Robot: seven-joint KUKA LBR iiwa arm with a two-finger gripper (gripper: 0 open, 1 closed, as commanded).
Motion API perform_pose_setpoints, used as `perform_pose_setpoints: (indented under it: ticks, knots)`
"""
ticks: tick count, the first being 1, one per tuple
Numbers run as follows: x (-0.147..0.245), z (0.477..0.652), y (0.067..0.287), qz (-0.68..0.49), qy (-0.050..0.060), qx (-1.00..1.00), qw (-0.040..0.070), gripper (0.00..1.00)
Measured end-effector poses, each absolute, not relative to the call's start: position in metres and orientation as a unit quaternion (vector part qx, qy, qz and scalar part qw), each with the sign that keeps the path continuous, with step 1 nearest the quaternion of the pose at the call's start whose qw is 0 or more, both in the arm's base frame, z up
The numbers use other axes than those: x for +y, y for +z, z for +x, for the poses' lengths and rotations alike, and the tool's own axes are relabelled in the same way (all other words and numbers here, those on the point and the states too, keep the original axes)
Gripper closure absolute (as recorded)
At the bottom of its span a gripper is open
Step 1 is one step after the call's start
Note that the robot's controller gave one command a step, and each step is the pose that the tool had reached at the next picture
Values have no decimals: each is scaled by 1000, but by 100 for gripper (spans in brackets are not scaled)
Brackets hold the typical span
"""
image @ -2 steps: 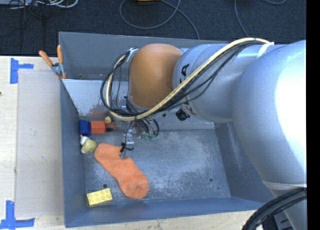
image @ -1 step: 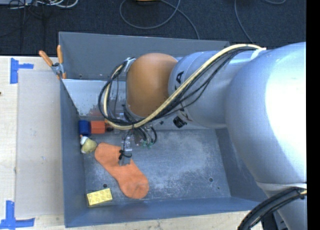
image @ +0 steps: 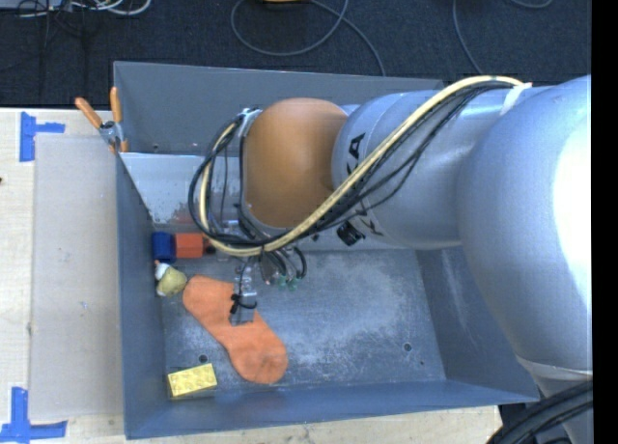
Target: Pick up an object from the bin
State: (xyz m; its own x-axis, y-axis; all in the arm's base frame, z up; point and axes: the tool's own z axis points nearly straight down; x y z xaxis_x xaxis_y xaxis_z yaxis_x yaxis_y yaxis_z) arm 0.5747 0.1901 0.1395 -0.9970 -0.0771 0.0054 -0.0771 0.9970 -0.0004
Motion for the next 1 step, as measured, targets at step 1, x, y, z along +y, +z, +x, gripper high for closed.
perform_pose_setpoints:
  ticks: [1]
  knots:
    - [206,576,124,33,-1,-999,-3,0]
